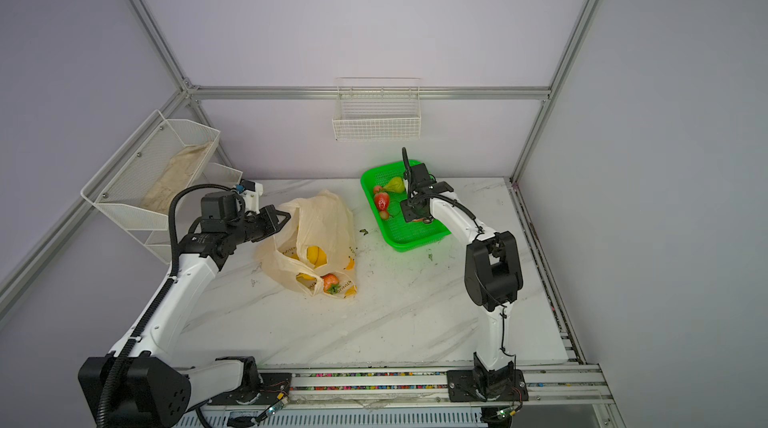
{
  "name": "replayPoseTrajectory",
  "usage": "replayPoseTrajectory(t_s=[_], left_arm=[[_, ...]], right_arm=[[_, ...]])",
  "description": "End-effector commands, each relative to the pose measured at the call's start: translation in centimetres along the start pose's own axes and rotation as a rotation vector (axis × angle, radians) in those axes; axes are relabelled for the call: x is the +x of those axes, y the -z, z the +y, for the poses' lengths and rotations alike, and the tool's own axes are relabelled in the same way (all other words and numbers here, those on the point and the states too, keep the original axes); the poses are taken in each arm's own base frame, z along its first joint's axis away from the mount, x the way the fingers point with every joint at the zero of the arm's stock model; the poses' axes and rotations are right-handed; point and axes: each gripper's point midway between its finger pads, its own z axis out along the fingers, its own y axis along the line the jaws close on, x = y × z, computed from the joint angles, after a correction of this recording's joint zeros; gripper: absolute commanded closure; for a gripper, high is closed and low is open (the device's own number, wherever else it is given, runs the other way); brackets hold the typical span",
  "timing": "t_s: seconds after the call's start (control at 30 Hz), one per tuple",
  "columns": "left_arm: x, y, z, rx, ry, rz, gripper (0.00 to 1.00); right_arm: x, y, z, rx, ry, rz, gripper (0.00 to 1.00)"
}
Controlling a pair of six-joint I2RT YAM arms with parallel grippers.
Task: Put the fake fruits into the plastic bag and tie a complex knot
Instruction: 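Close the right gripper on the red-and-yellow peach in the basket, then lift the peach with the right gripper and carry it into the bag opening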
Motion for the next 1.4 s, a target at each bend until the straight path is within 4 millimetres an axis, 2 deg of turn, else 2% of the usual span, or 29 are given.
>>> replayPoseTrajectory(t_s=[0.0,0.13,0.17,0.23,0.3,0.4,0.57,0.67,0.77,0.9,1.07,1.27,1.37], left_arm=[[0.7,-0.4,0.4,0.015,-0.008,0.007,1.0],[0.8,-0.4,0.2,0.027,-0.003,0.014,1.0],[0.8,-0.4,0.1,0.03,0.0,0.014,1.0],[0.8,-0.4,-0.1,0.04,0.002,0.014,1.0],[0.7,-0.3,-0.3,0.046,0.002,0.012,1.0],[0.6,-0.3,-0.5,0.052,-0.001,0.011,1.0],[0.6,-0.1,-0.8,0.056,-0.003,0.008,1.0],[0.7,-0.1,-1.0,0.062,-0.001,0.012,1.0],[0.7,0.0,-1.3,0.067,-0.005,0.012,1.0],[0.9,0.1,-1.5,0.067,-0.012,0.014,1.0],[0.9,0.3,-1.8,0.071,-0.015,0.017,1.0],[1.3,0.3,-2.1,0.082,-0.017,0.029,1.0],[1.6,0.3,-2.3,0.09,-0.015,0.04,1.0]], right_arm=[[-1.2,1.4,2.5,-0.157,-0.006,-0.071,0.58],[-2.0,5.5,4.3,-0.283,-0.049,-0.181,0.6],[-1.8,6.8,5.3,-0.343,-0.051,-0.208,0.6],[-0.7,8.7,7.4,-0.426,-0.045,-0.229,0.6],[1.4,9.9,10.9,-0.504,-0.005,-0.236,0.6],[4.9,10.9,16.5,-0.6,0.078,-0.222,0.6],[9.8,12.7,23.9,-0.782,0.173,-0.273,0.6],[11.6,11.8,26.5,-0.821,0.202,-0.287,0.61],[12.2,10.9,29.1,-0.868,0.21,-0.317,0.61],[11.2,9.1,30.6,-0.844,0.202,-0.35,0.61],[9.8,7.4,31.5,-0.828,0.182,-0.376,0.61],[5.6,7.9,31.1,-0.787,0.052,-0.541,0.61],[3.8,7.2,31.3,-0.788,-0.046,-0.594,0.61]])
